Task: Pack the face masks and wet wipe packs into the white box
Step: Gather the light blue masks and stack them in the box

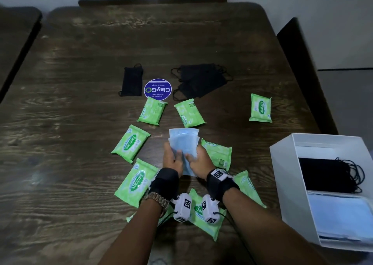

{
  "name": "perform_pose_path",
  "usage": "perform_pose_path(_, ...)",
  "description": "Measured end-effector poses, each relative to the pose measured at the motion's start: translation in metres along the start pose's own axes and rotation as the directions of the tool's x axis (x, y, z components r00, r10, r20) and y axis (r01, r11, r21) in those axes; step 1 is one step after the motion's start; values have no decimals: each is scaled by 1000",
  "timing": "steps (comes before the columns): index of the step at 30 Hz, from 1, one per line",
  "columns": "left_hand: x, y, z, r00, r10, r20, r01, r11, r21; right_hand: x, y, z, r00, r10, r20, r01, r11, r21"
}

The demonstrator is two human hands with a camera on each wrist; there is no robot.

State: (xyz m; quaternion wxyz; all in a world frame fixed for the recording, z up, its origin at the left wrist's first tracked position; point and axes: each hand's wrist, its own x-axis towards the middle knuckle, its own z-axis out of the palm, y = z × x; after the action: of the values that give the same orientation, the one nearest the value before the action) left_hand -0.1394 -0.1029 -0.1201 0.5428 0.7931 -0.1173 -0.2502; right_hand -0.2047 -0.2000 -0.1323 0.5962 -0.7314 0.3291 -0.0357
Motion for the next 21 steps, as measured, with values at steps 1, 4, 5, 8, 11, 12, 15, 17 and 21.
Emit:
perform_pose_path(1, -1, 3, 1, 1000, 11, -2, -11, 1000, 4, -2, -3, -3, 1000, -13, -9, 13, 1000, -8)
perform_pose_path(4, 1, 19, 2, 998, 57, 10, -56, 995, -77, -10, -23, -26, 998, -43, -51, 42, 999, -16)
perform_pose_path(5, 1, 29, 3, 997, 76, 14, -75, 992, -104, -14, -29, -38, 996, -69, -62, 68, 998, -19)
perform_pose_path(8, -1, 66, 15, 970, 233, 61, -219, 958, -184, -24, -43, -80, 983, -112, -144, 113, 994, -1)
perform_pose_path(11, -12, 111, 45, 900, 408, 151, -370, 901, -227, -38, -59, -128, 954, -118, -274, 145, 986, 78)
perform_pose_path(12, -14, 120, 56, 878, 448, 169, -413, 887, -209, -41, -60, -141, 942, -125, -313, 161, 983, 92)
perform_pose_path(15, -19, 130, 83, 861, 467, 200, -429, 880, -205, -41, -47, -159, 922, -97, -375, 151, 982, 117)
perform_pose_path(17, -21, 118, 93, 879, 429, 209, -387, 897, -211, -37, -31, -155, 931, -79, -357, 134, 982, 131)
perform_pose_path(21, -26, 70, 98, 937, 296, 184, -280, 954, -109, -31, 13, -129, 977, -11, -213, 36, 993, 115)
